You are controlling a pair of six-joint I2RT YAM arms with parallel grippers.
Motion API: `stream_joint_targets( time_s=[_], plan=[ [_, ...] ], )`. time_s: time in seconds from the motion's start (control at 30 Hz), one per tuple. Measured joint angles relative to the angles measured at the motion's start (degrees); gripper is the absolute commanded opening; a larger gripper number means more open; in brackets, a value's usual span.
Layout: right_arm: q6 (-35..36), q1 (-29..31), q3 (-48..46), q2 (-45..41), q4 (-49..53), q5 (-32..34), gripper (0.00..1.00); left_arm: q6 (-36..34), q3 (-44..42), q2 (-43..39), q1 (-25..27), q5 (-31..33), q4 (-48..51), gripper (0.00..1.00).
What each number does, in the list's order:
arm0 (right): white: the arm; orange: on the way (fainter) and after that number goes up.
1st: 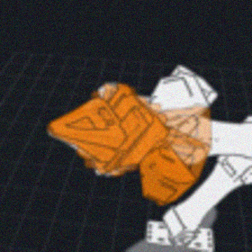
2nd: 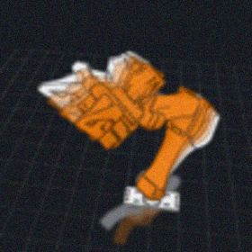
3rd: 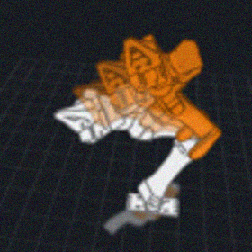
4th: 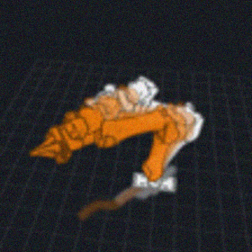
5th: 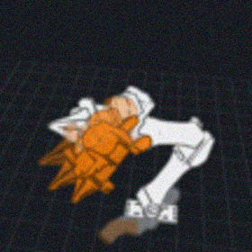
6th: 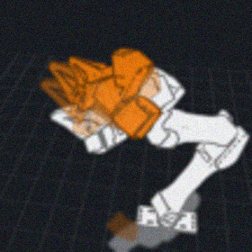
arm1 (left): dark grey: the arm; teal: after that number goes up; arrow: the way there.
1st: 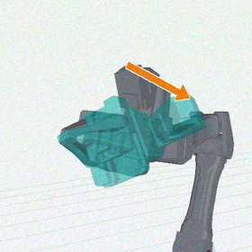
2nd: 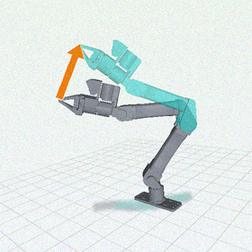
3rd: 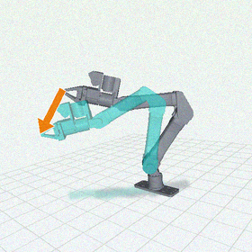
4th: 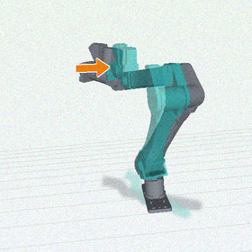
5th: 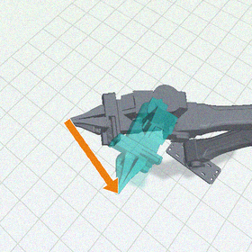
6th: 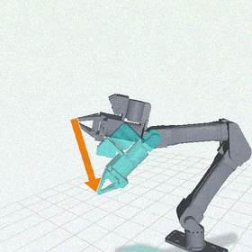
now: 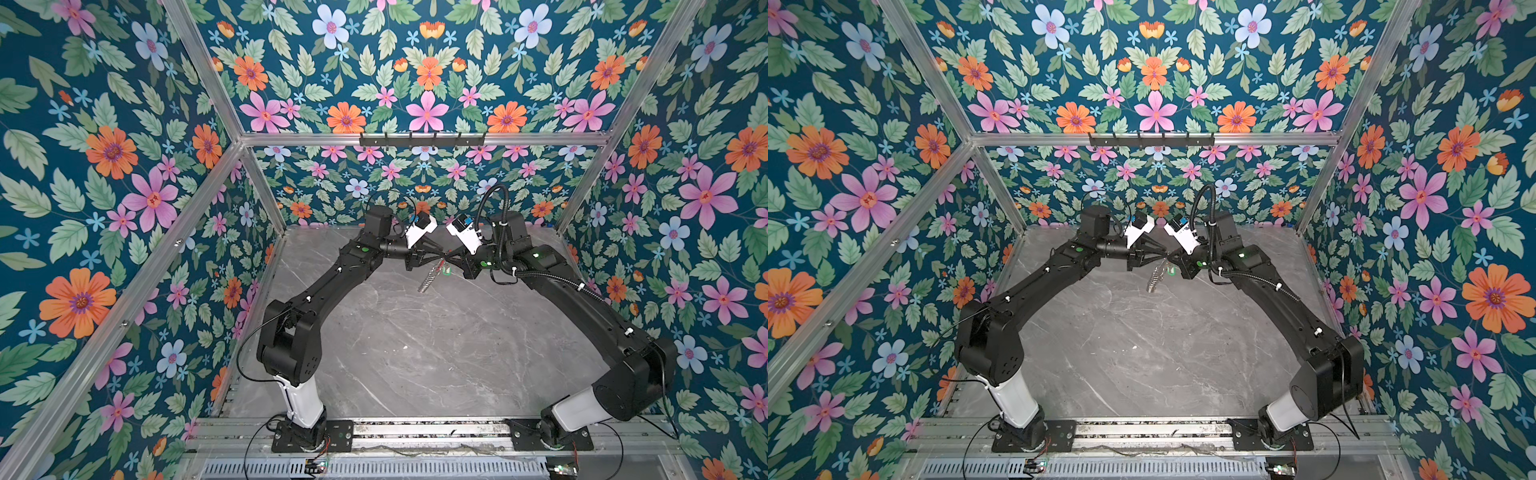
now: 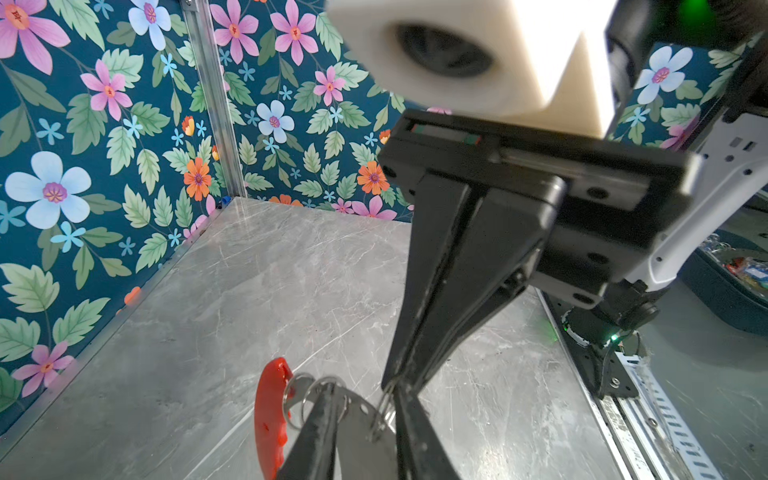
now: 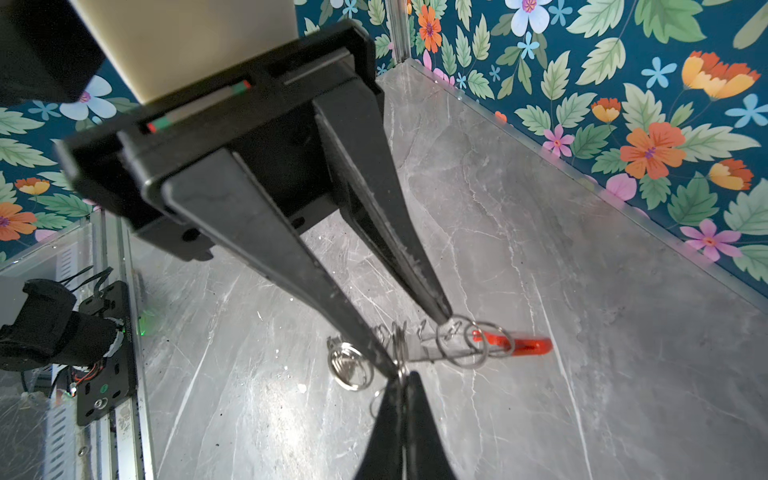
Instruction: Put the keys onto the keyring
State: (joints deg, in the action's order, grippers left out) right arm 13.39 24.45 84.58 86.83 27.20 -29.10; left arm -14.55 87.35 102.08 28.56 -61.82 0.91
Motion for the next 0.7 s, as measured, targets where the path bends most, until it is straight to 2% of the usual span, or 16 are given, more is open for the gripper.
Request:
stream_joint_targets(
  time_s=[0.07,0.13,0.43,0.47,0.53,0.57,0.7],
  plan=[
    [-0.4,0.0,0.0,-0.1,0.0,0.0,0.0,0.8,0.1,0.1,0.0,-0.8,0.0,0.15],
    [-0.9,0.0,0.1,-0.1,-0.1,0.4,0.0,0.9,0.3,0.2,0.0,-1.4,0.0,0.01],
    [-2.4,-0.1,0.2,-0.3,-0.3,1.0,0.0,1.3,-0.1,0.2,0.0,-3.0,-1.5,0.0],
    [-2.8,-0.1,-0.1,-0.7,-0.5,1.2,0.04,2.5,-0.9,0.0,-0.1,-2.9,-3.1,0.0],
    [-4.7,-0.4,-1.2,-1.9,-1.3,1.8,0.23,7.2,-4.0,-0.8,-0.3,-2.8,-9.5,0.0],
    [-5.9,-0.8,-1.8,-2.5,-2.1,1.7,0.28,10.3,-5.8,-1.2,-0.4,-2.4,-13.6,0.0],
    [-14.0,-6.1,-7.0,-6.4,-10.9,-0.4,0.34,25.7,-13.2,-1.1,-1.3,1.2,-33.0,0.0]
  ],
)
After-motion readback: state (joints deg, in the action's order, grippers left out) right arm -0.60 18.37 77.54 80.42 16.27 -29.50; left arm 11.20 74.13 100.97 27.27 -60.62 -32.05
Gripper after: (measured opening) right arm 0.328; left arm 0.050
